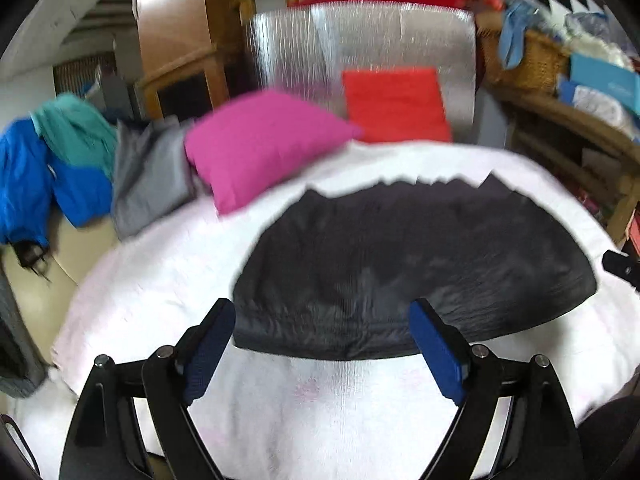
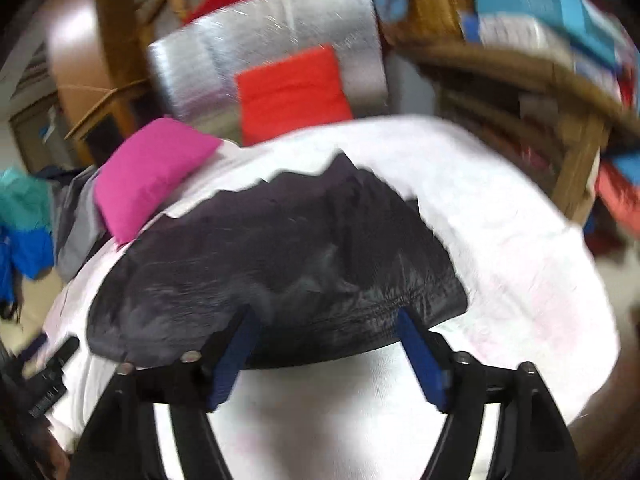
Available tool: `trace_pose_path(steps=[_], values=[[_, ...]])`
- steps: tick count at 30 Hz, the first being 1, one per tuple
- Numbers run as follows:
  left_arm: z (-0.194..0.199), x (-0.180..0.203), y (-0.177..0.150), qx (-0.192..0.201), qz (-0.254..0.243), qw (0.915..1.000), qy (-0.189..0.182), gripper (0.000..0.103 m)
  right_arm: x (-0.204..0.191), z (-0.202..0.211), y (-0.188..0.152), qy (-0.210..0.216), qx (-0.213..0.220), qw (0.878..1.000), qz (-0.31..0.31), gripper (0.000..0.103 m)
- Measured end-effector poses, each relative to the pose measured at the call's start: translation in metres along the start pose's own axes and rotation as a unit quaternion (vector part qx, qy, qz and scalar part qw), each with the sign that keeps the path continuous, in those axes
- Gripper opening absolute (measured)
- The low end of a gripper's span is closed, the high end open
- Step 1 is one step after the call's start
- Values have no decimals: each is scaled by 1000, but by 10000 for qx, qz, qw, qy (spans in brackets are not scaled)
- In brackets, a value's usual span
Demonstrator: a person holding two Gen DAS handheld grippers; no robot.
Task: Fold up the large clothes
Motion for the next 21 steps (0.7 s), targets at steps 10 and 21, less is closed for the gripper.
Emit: trace_pose_path(steps=[10, 21], values=[[161, -18, 39, 1303, -13, 9879, 845, 96, -39, 154, 22, 296, 1201, 9909, 527, 84], [251, -38, 48, 1730, 294, 9814, 779, 98, -73, 253, 5, 437, 1510, 9852, 679, 86]])
Point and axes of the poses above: each gripper's, at about its wrist camera, not at the fingertips, and z roughly against the way its jaws point, x to its right, y to its top, the point moved 4 cm from there along -z, roughly the way its jaws point, and after that the axes turned 1 degree about -y, right-handed, at the moved point
